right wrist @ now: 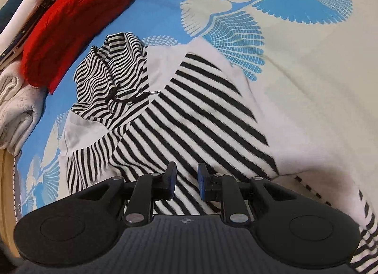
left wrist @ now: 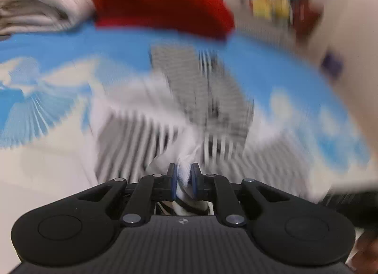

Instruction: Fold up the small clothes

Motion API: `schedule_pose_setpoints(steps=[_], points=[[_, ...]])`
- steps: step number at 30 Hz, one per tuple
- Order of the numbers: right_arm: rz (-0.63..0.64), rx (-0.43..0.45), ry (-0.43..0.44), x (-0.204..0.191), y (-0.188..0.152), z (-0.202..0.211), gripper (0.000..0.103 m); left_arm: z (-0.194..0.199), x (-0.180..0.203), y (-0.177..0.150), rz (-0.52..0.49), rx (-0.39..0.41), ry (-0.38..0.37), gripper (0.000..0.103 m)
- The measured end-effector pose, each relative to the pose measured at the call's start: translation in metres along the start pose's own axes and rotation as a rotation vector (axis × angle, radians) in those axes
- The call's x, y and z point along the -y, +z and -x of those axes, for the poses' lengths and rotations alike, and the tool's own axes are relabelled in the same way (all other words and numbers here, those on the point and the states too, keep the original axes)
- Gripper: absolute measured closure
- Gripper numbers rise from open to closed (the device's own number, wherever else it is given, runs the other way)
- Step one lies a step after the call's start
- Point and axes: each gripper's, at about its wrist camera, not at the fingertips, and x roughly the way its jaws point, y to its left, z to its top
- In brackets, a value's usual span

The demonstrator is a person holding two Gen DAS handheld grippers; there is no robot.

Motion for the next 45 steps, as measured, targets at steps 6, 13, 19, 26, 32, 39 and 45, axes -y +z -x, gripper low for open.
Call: schedule_pose_setpoints(steps=[6, 13, 19, 26, 32, 39, 45], points=[[0.005, 0.054, 0.008, -0.01, -0.001, 0.006, 0.083, 0.057, -0.056, 0.02, 0.23, 0.266, -0.126, 0.091], [0.006, 0.027, -0.017, -0.021, -0.009, -0.008, 0.083, 0.016, -0.124, 0.001, 0.559, -0.041, 0.003, 0.086], [0.008, 0.008, -0.024, -0.028, -0.014, -0.016, 0.083, -0.005, -0.154, -0.006, 0.603, -0.226, 0.029, 0.075], [0.021, 0.022, -0.025, -0.029, -0.01, -0.016, 0.083, -0.03, -0.147, -0.026, 0.511, -0.325, 0.065, 0.075], [0.027, 0.039, -0.033, -0.027, -0.006, -0.014, 0.083, -0.027, -0.118, -0.015, 0.328, -0.256, 0.088, 0.1], [0.016, 0.068, -0.033, -0.021, -0.002, -0.007, 0.083, 0.061, -0.078, 0.03, 0.137, 0.187, -0.158, 0.101], [-0.02, 0.051, -0.069, -0.01, -0.001, -0.012, 0.083, 0.007, -0.113, 0.003, 0.253, -0.145, 0.114, 0.099]])
